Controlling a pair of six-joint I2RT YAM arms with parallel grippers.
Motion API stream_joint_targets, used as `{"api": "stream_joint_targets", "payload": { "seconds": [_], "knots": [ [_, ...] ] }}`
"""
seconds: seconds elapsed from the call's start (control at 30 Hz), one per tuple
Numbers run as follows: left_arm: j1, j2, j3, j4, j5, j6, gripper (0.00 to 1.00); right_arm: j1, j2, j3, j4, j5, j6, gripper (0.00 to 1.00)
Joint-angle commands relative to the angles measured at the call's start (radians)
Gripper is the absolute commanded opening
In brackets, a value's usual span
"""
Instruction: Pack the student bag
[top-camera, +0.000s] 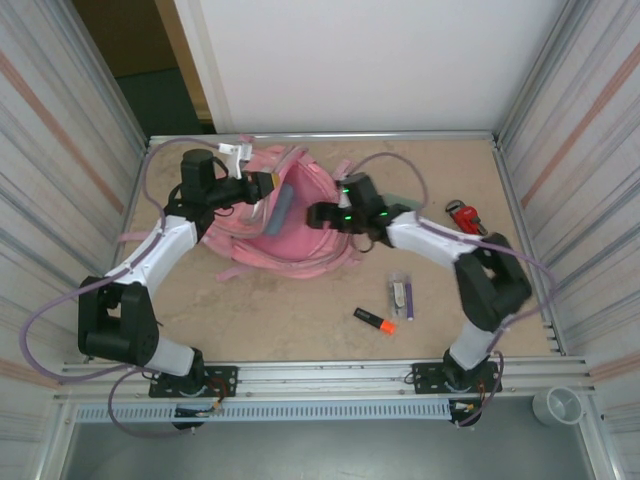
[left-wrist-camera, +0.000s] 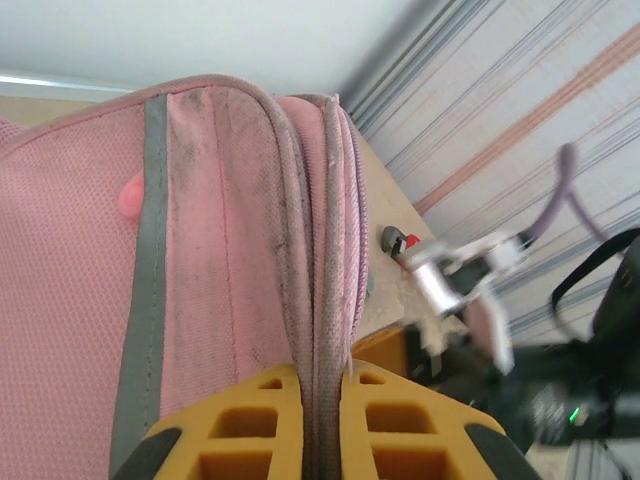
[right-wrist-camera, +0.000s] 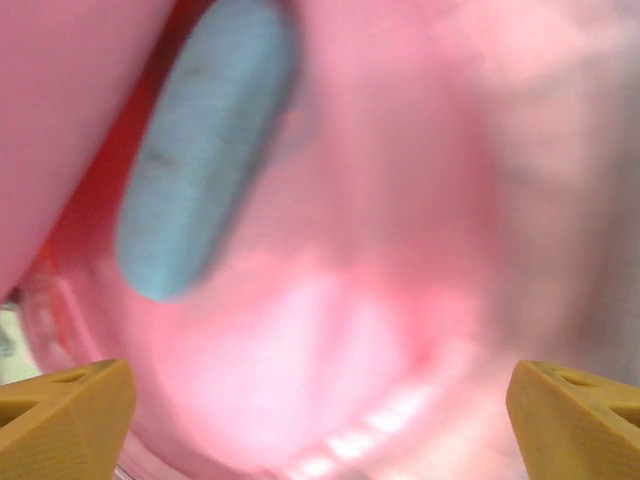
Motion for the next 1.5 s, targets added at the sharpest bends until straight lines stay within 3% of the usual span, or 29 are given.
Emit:
{"api": "stream_joint_targets", "payload": {
  "seconds": [0.0, 0.17, 0.33, 0.57, 0.77, 1.13, 1.27, 1.47],
  "knots": [
    [0.007, -0.002, 0.03, 0.123, 0.059, 0.035, 0.0, -0.172, -0.094, -0.02, -0.187, 0.088, -0.315, 0.97],
    [0.007, 0.01, 0.013, 0.124, 0.051, 0.04, 0.0, -0.383, 0.049, 0.132, -0.329, -0.001, -0.579, 0.99],
    [0.004, 0.02, 0.018, 0.102, 0.039, 0.057, 0.0, -0.405, 0.189, 0.251, -0.316, 0.126, -0.774, 0.99],
    [0.004, 0.016, 0.018, 0.071, 0.016, 0.082, 0.0, -0.473, 0.47, 0.571, -0.592, -0.089, -0.699, 0.99],
    [0.003, 0.02, 0.02, 0.079, 0.025, 0.082, 0.0, -0.469, 0.575, 0.626, -0.632, -0.084, -0.688, 0.99],
    [0.0, 0.026, 0.022, 0.079, 0.031, 0.079, 0.0, -0.418, 0.435, 0.471, -0.632, -0.07, -0.684, 0.99],
    [-0.001, 0.023, 0.023, 0.069, 0.027, 0.087, 0.0, -0.389, 0.391, 0.411, -0.628, 0.018, -0.691, 0.99],
    [-0.005, 0.023, 0.028, 0.059, 0.022, 0.093, 0.0, -0.404, 0.353, 0.383, -0.67, 0.018, -0.644, 0.99]
  ]
}}
